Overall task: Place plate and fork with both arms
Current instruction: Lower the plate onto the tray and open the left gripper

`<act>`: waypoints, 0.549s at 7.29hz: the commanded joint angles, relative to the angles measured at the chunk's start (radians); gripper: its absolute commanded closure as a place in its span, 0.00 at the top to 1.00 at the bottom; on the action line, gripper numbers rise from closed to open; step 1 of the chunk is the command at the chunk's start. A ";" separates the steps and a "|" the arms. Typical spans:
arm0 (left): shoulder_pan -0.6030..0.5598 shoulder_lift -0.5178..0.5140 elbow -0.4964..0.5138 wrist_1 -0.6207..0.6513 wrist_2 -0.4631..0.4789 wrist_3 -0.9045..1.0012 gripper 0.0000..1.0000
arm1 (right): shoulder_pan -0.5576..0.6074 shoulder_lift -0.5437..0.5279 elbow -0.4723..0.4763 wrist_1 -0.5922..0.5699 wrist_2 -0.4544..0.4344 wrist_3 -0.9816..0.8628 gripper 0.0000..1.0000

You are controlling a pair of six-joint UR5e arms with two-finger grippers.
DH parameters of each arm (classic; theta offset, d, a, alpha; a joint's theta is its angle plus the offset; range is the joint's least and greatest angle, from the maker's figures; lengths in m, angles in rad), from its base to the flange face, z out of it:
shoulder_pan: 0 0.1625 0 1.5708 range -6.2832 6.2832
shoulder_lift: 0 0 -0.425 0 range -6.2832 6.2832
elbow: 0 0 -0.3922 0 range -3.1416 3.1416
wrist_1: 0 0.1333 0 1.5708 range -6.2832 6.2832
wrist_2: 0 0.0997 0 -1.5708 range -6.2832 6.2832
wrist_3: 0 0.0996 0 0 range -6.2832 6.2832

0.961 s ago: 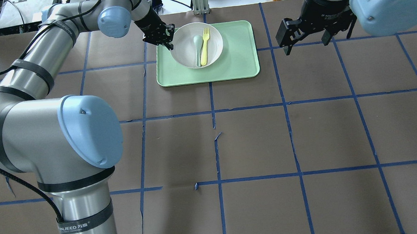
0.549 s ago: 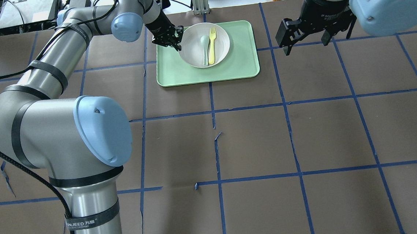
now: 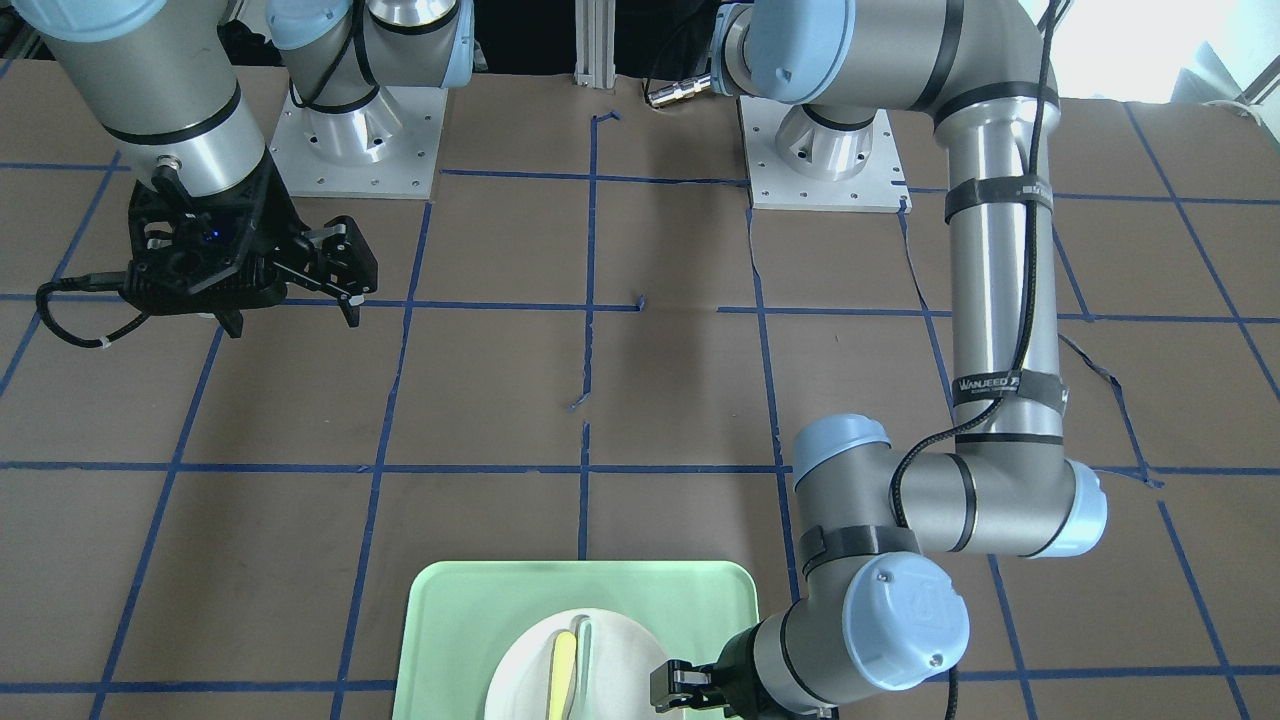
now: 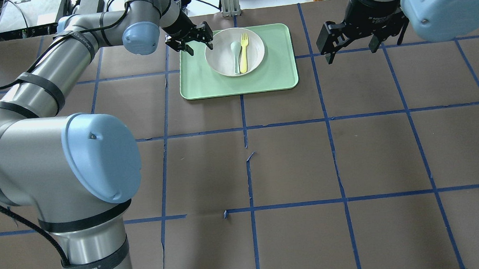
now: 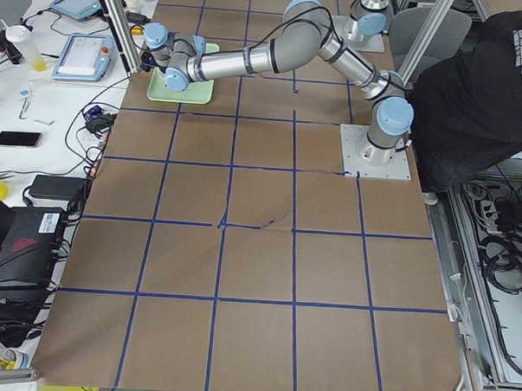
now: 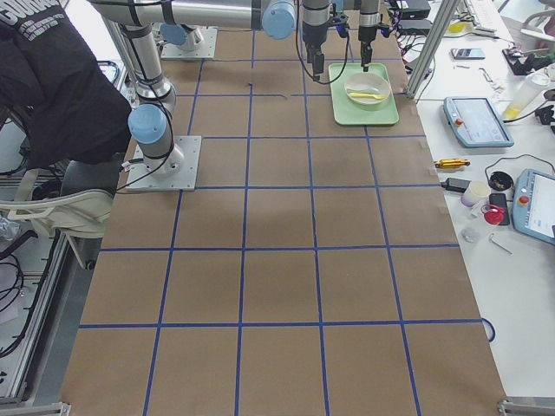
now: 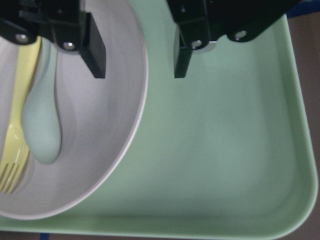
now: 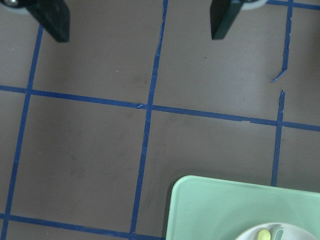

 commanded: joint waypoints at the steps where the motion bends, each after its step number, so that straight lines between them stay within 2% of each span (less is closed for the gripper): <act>1: 0.031 0.228 -0.183 -0.061 0.115 -0.012 1.00 | 0.000 -0.001 0.002 0.000 0.000 -0.001 1.00; 3: 0.028 0.444 -0.262 -0.288 0.242 -0.013 1.00 | 0.000 -0.001 0.002 0.000 0.000 -0.001 1.00; 4: 0.025 0.537 -0.280 -0.367 0.264 -0.034 1.00 | 0.000 -0.001 0.002 0.000 0.000 -0.001 1.00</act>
